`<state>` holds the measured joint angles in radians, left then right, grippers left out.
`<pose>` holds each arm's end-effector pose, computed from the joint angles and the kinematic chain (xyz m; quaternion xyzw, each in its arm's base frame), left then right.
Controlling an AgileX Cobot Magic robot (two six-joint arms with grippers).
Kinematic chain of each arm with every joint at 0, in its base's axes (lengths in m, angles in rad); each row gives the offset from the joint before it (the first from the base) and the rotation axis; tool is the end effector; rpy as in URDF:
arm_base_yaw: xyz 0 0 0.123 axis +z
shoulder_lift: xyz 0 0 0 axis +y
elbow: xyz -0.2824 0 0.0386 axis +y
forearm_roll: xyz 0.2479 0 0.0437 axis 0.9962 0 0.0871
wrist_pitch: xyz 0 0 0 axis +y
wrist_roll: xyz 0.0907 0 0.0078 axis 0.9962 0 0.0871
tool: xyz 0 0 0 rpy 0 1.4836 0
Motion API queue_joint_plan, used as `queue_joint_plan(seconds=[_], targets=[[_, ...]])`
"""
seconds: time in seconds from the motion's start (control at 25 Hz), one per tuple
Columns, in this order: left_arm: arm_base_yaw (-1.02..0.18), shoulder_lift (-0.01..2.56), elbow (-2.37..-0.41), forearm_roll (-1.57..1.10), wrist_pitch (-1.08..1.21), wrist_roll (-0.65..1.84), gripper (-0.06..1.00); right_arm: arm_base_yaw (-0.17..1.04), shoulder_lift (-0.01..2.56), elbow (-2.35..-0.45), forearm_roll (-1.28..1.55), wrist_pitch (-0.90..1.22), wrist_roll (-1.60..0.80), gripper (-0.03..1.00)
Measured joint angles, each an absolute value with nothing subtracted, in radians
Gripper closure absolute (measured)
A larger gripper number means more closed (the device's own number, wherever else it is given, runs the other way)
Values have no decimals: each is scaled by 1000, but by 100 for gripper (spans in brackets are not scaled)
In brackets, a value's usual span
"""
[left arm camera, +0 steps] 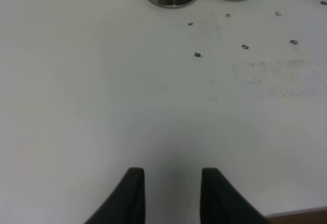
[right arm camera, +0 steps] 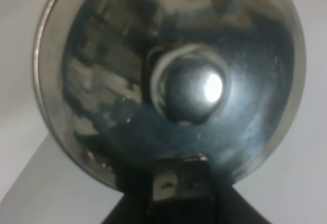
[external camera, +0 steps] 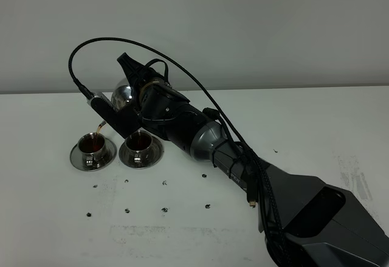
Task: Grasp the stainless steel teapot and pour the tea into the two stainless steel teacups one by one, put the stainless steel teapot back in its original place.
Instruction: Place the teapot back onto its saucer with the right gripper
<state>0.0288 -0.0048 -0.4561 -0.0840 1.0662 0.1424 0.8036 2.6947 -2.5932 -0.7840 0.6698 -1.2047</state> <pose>-0.0009 -0.0067 0.2647 0.0500 0.8624 0.0011 0.5037 0.4405 0.3992 0.1875 -0.7949 0.3057 -0.4148 0.3202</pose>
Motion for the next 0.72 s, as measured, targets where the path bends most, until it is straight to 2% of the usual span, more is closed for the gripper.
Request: queue_joint_plan(seconds=[0.72], targets=[[29,-5,-456,-84,1066,142,66,804,2646,-2593,-527,734,-1209,79]])
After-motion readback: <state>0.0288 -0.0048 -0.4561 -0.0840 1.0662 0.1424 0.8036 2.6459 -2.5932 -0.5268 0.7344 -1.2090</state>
